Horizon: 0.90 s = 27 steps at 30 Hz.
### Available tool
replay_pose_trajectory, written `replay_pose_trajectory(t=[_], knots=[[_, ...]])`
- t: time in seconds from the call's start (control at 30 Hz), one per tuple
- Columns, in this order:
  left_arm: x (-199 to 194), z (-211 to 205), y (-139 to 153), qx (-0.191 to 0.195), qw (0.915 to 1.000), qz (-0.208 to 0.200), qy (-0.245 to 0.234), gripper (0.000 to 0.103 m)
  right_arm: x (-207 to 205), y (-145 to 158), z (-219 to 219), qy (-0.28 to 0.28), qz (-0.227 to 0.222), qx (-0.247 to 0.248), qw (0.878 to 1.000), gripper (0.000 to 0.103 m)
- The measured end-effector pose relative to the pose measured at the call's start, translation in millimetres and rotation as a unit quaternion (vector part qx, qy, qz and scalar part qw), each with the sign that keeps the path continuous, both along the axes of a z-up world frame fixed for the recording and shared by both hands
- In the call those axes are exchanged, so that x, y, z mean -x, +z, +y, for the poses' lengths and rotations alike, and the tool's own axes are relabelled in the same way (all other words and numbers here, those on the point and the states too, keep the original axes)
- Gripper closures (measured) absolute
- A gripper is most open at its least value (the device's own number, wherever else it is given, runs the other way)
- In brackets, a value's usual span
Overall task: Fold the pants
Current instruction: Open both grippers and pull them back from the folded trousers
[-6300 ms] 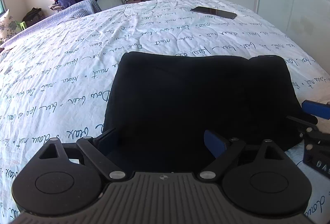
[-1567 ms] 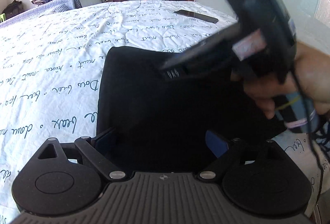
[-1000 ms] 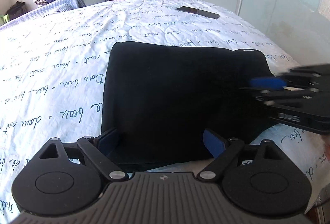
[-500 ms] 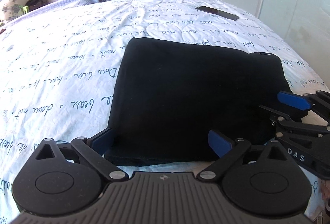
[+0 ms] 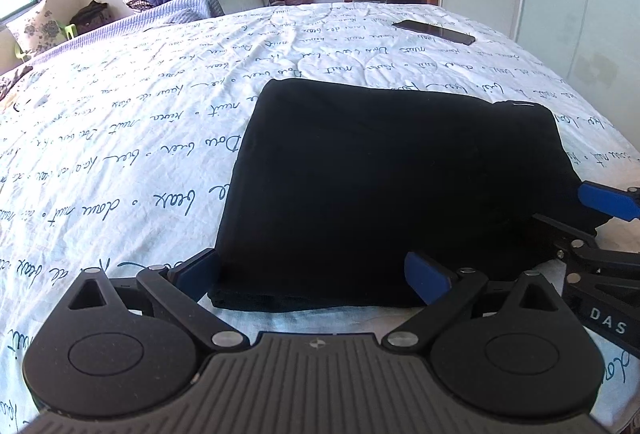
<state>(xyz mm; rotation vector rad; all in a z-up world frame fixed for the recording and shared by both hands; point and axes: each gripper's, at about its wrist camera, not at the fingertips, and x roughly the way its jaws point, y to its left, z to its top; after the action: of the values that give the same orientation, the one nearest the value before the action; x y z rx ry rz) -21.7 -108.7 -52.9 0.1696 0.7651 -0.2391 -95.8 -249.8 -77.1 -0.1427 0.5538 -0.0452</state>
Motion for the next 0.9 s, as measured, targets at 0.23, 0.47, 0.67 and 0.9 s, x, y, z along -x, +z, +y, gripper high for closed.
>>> replay_pose_trajectory(t=[0.23,0.47,0.67,0.9], knots=[[7.0,0.6,-1.9,-0.002,1.0000,-0.006,0.003,0.001,5.0,-9.9,6.5,-0.002,0.000,0.022,1.000,0.038],[12.1,6.1,-2.1,0.010,0.9999,-0.002,0.010,0.001,14.9,-3.0,9.9,0.003,-0.002,0.013,1.000,0.033],[27.1,17.9,-1.5,0.027,0.9989,0.032,0.022,0.007,31.9,-4.4,22.0,-0.030,0.009,0.022,0.999,0.025],[57.4,22.6,8.9,-0.009,0.9997,-0.008,0.021,0.006,63.8,3.8,37.7,-0.075,-0.001,-0.059,0.995,0.009]])
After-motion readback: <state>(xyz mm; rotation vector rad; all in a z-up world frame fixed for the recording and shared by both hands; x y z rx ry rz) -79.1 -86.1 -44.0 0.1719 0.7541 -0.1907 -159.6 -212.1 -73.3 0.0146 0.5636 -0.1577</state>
